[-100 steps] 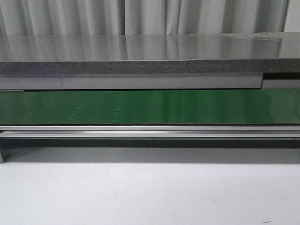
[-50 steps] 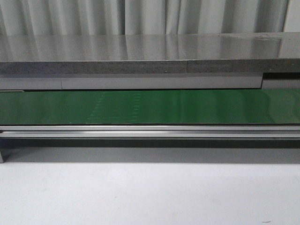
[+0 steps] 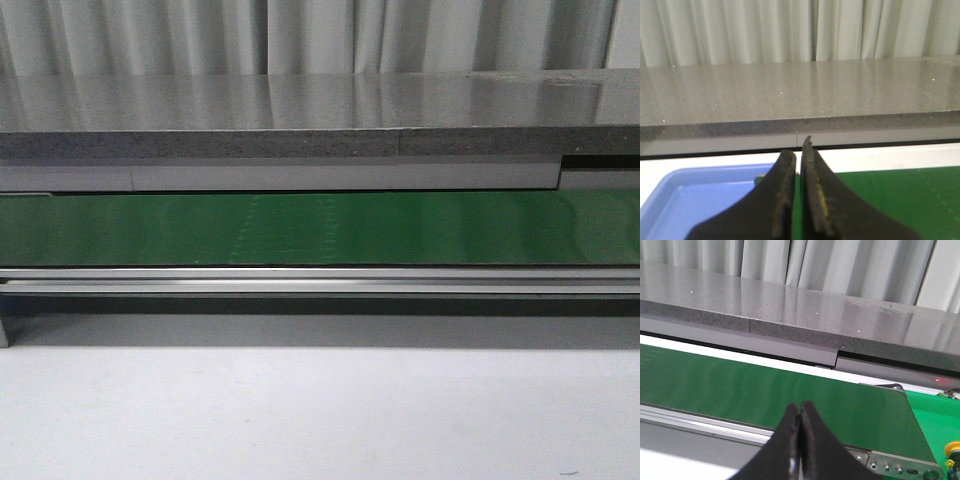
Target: Move button from left to right
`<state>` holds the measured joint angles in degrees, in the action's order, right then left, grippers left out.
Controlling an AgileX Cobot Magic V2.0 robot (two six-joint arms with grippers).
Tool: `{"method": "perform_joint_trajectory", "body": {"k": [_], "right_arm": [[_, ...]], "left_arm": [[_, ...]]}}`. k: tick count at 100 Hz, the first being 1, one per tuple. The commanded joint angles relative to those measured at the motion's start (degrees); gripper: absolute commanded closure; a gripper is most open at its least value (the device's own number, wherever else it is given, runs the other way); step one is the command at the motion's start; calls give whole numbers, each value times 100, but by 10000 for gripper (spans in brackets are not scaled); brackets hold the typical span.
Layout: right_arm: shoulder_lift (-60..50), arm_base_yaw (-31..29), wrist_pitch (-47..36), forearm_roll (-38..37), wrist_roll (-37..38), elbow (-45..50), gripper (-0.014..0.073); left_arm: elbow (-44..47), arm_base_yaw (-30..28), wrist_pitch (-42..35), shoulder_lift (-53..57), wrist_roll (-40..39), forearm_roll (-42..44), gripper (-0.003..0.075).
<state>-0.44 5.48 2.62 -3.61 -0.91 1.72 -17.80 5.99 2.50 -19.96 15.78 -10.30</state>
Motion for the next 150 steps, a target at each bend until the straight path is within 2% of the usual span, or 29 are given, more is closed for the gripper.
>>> {"method": "perform_joint_trajectory", "body": {"k": [1, 22, 29, 76, 95, 150], "right_arm": [[-103, -13, -483, -54, 5, -2, 662], [-103, -13, -483, -54, 5, -2, 662], [-103, -13, -483, -54, 5, -2, 662], [-103, -13, -483, -54, 5, -2, 662], [-103, -13, -490, -54, 5, -2, 662], [-103, -13, -490, -54, 5, -2, 662]], "left_arm": [[-148, 48, -678, 22, -132, 187, 715], [172, 48, -668, 338, -1708, 1288, 715], [386, 48, -668, 511, -1944, 1522, 715], [1769, 48, -648, 2248, -1999, 1565, 715], [1995, 48, -617, 2225, -2319, 1614, 715], [2000, 48, -499, 2225, -2316, 1657, 715]]}}
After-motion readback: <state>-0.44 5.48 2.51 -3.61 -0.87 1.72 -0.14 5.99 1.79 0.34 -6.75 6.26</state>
